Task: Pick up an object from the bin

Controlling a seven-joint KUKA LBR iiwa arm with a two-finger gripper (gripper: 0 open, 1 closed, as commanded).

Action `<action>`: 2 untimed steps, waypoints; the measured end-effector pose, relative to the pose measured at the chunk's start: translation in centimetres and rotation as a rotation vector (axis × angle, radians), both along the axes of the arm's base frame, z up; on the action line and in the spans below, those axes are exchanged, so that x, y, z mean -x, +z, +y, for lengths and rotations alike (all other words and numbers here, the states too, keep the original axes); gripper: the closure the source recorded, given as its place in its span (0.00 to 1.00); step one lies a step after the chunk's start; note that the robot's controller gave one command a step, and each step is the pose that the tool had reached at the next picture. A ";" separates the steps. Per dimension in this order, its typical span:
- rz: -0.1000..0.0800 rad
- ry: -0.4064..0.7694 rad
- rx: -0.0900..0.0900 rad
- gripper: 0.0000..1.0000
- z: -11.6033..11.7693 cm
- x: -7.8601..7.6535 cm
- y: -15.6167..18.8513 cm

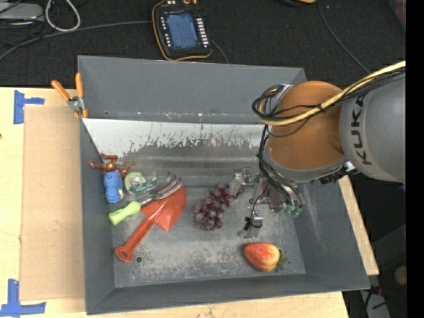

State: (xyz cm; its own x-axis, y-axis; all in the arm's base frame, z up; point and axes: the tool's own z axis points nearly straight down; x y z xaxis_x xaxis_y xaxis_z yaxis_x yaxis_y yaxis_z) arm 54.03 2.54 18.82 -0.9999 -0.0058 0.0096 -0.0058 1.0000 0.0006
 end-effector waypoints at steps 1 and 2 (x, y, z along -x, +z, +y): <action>-0.008 -0.001 0.000 0.00 0.0 -0.2 0.4; -0.014 0.383 -0.003 0.00 -0.4 -6.0 -9.5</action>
Offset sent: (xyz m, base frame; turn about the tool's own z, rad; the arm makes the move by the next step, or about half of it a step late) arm 0.0697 -0.0065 -0.1182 -0.4610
